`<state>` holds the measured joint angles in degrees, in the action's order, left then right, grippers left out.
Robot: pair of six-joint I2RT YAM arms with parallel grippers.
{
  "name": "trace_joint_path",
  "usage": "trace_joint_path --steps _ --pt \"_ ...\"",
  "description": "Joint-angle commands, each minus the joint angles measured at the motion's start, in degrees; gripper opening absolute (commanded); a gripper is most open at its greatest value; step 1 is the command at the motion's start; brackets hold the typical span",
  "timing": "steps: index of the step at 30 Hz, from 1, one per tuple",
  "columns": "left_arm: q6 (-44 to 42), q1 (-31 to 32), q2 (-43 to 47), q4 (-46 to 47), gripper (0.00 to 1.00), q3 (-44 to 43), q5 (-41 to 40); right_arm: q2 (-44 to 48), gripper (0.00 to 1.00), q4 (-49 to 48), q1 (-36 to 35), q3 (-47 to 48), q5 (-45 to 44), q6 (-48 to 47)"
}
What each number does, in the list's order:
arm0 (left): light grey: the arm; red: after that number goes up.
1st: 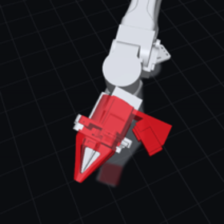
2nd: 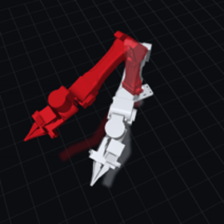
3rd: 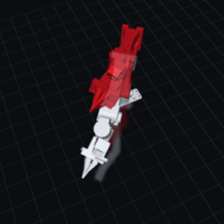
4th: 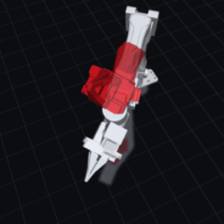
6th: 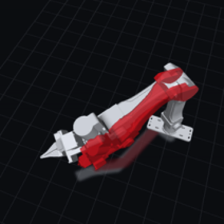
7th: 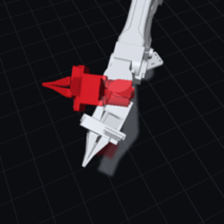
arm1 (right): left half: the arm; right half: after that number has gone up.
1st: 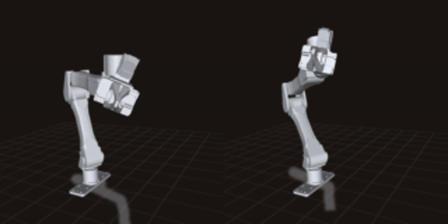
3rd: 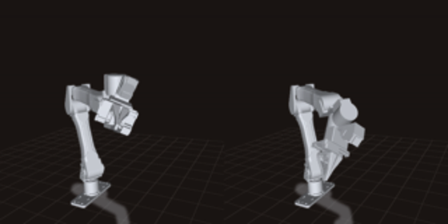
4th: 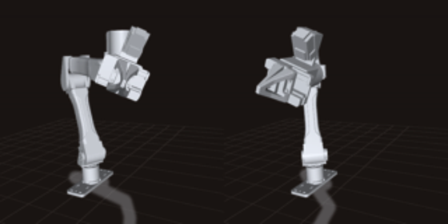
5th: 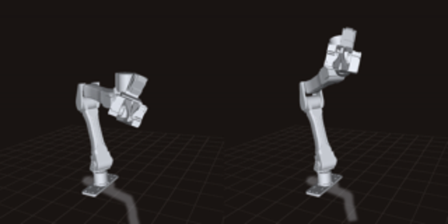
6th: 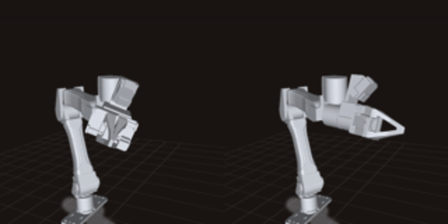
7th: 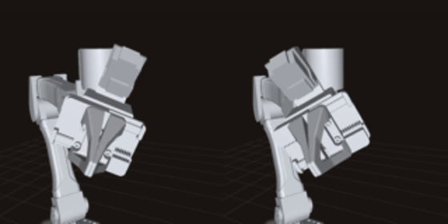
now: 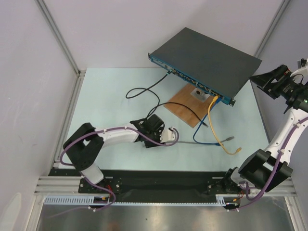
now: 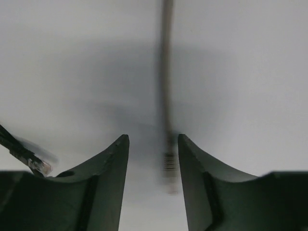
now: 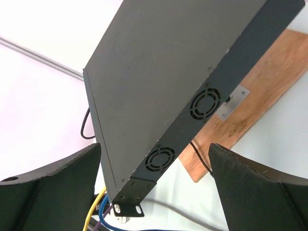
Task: Insert the plug into the switch port
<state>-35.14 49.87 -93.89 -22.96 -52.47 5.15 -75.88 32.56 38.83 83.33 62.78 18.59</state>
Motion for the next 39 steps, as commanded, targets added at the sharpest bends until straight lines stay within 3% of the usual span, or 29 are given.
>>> trace_joint_path --steps 1,7,12,17,23,28,31,32,34,39 --pt "-3.7 0.1 -3.6 2.6 0.47 -2.5 -3.4 0.1 1.00 2.9 0.9 3.8 2.3 -3.3" --pt "-3.2 -2.7 2.4 -2.8 0.00 -2.0 -3.1 0.4 1.00 0.2 0.8 5.3 3.2 -1.4" --pt "-4.0 -8.8 15.2 -12.8 0.00 -0.8 -0.8 0.2 1.00 -1.5 -1.6 7.2 3.0 -1.3" --pt "-10.0 -17.4 28.8 -18.3 0.00 -0.7 -0.1 0.5 1.00 -2.5 -7.5 8.2 1.5 -2.5" --pt "-13.2 -24.4 44.6 -18.0 0.00 -0.7 0.7 4.2 1.00 -4.9 -18.9 6.1 0.8 -5.0" --pt "-10.2 -27.7 50.8 -19.5 0.00 -5.5 6.0 7.4 0.99 -1.7 -29.8 7.2 -0.6 -16.3" --pt "-4.0 -27.9 48.5 -24.6 0.00 -12.9 14.2 8.4 0.99 2.8 -38.6 7.0 -4.3 -24.8" --pt "-2.2 -27.9 47.4 -27.0 0.00 -14.8 16.3 8.7 0.99 3.8 -45.9 6.9 -7.5 -26.7" --pt "0.1 -27.8 44.7 -29.5 0.00 -20.0 22.8 9.2 0.99 6.4 -52.4 6.5 -12.8 -33.1" --pt "-3.4 -27.8 42.7 -32.0 0.00 -25.8 27.0 7.9 0.95 8.7 -75.1 6.2 -25.2 -46.0"
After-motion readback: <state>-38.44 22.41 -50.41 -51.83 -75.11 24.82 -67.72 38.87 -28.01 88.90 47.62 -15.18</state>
